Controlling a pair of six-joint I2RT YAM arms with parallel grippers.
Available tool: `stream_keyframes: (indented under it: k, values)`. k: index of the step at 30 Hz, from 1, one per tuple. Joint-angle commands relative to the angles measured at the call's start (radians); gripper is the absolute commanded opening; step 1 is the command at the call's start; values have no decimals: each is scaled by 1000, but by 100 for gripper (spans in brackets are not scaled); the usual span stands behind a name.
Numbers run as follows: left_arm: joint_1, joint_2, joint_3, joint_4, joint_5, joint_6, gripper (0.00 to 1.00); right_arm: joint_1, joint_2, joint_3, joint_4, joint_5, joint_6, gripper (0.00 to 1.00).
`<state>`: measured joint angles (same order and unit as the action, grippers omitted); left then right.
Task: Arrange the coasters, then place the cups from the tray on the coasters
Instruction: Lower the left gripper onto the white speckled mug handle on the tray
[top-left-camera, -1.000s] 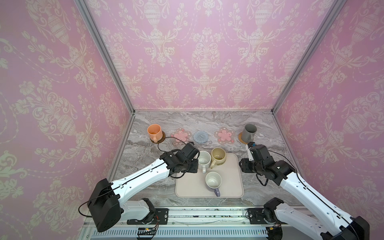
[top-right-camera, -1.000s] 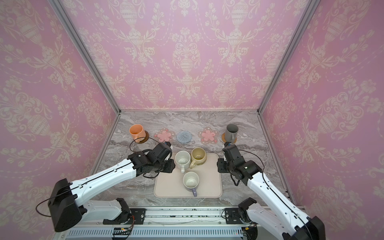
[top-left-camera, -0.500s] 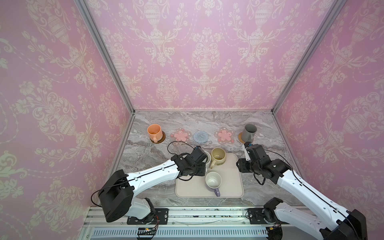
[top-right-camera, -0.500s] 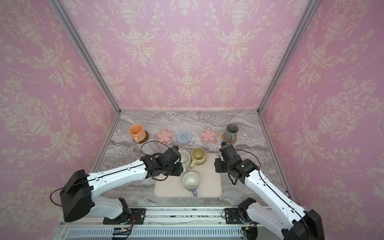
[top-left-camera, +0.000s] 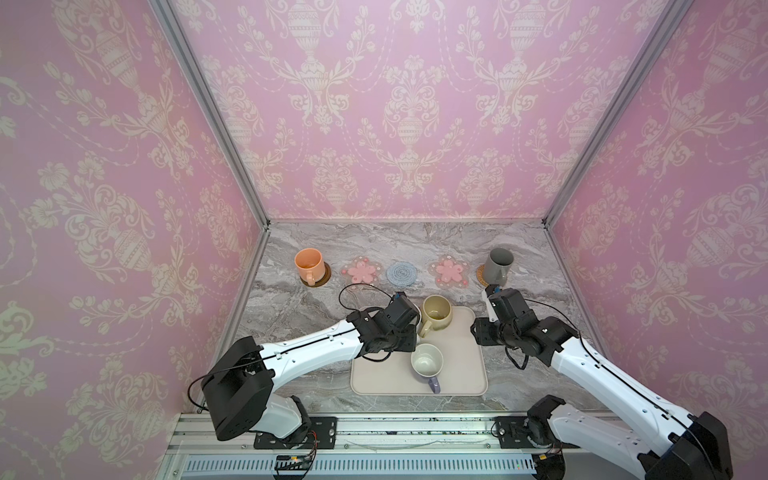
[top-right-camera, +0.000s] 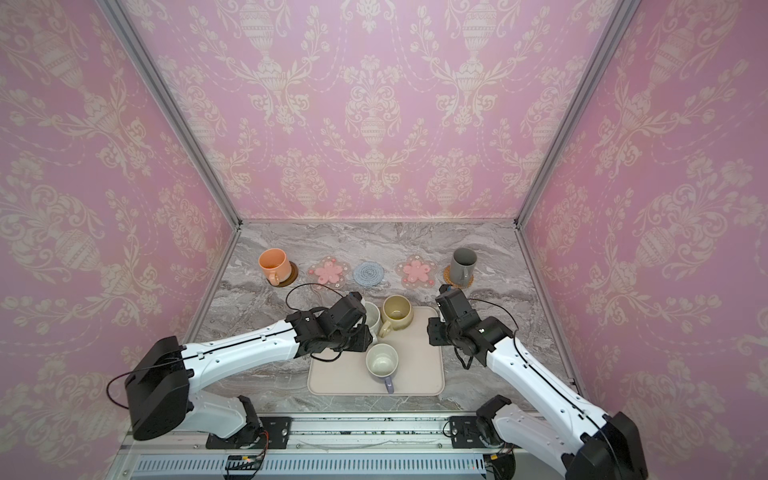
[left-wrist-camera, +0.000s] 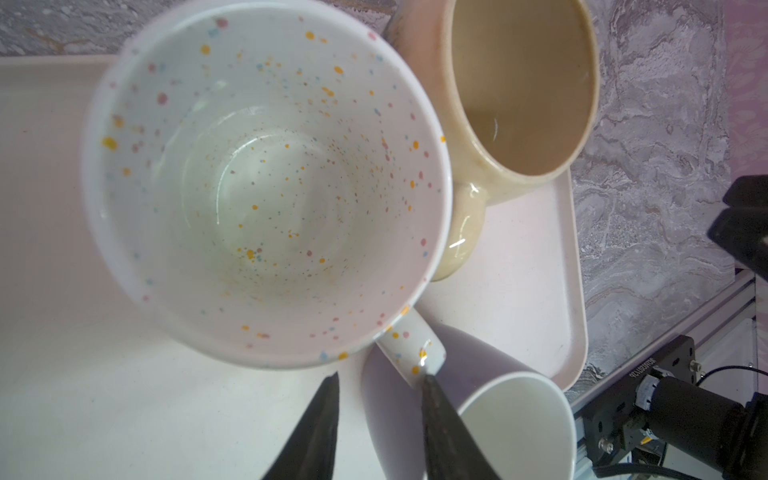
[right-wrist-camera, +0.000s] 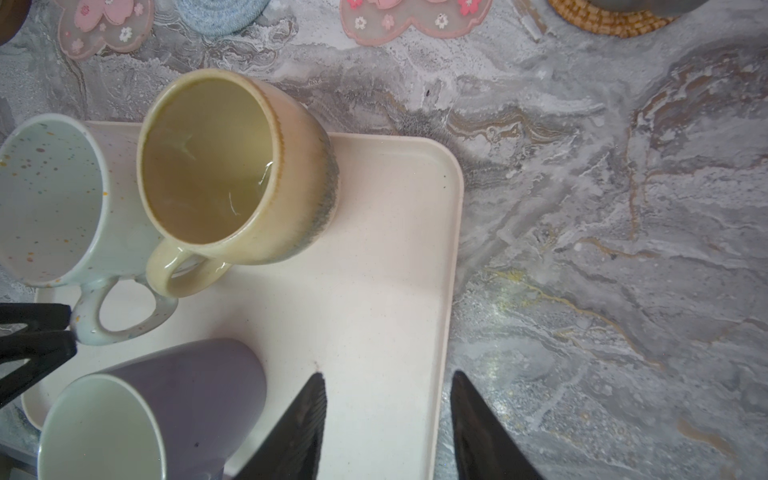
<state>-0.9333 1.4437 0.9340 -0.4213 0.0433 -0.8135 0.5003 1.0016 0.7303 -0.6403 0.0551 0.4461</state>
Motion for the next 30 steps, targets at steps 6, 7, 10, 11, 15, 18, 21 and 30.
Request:
stream_keyframes:
  k: [6,7,10,11,15,18,21,30]
  values:
    - [-37,-10,-12,38,0,-51,37,12,12,17,8,-5,11,51]
    - [-38,-3,-16,46,-3,-60,37,13,12,17,10,-5,12,51]
    - [-38,22,-16,66,-14,-78,37,15,13,17,8,-5,13,51]
    - [-38,30,-14,68,-23,-85,37,16,14,18,7,-5,13,51]
    - [-39,47,-5,64,-67,-117,37,17,4,18,-3,1,7,51]
    - [-39,58,3,62,-92,-141,37,18,-2,15,-5,9,6,51]
    - [-39,63,5,72,-109,-164,36,17,0,11,-4,9,6,51]
    - [-39,30,0,-59,-174,-143,35,18,-3,4,-6,14,-3,51]
